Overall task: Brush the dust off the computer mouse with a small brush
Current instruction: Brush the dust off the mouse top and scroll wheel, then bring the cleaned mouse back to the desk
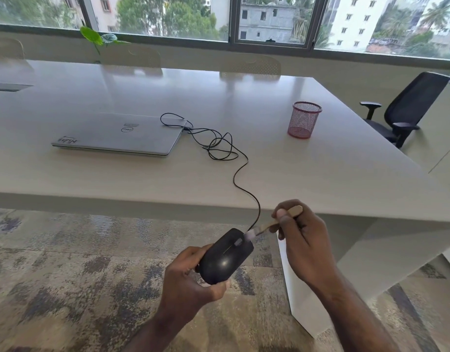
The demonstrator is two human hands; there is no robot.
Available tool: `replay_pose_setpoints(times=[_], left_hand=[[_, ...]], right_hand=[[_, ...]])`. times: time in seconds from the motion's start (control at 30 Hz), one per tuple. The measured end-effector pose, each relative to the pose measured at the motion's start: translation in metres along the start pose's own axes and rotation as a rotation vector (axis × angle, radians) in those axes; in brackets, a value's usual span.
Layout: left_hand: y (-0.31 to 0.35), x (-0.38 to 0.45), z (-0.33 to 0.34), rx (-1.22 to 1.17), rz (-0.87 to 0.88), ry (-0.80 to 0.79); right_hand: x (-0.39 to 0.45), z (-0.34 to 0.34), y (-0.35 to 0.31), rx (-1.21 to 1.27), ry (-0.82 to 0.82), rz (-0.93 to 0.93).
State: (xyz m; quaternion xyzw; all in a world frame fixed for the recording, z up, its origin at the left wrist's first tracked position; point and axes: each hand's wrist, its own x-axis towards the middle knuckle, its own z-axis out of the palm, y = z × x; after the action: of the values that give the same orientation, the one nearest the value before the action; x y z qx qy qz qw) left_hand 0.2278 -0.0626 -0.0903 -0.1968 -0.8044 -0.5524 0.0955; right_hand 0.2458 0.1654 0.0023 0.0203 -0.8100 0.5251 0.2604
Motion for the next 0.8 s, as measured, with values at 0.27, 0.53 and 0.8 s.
replay_pose_setpoints(times=[0.27,0.53,0.8], left_hand=[[0.012,0.006,-0.004,-0.012,0.037,0.037],[0.029,0.024,-0.003,0.029,0.084,0.155],[0.048,0.061,0.001,-0.001,0.103,0.201]], right_hand=[[0.000,-0.005,0.001,-0.018,0.080,-0.015],[0.001,-0.005,-0.012,0.088,0.331,-0.121],[0.007,0.018,-0.006,0.171,0.209,-0.043]])
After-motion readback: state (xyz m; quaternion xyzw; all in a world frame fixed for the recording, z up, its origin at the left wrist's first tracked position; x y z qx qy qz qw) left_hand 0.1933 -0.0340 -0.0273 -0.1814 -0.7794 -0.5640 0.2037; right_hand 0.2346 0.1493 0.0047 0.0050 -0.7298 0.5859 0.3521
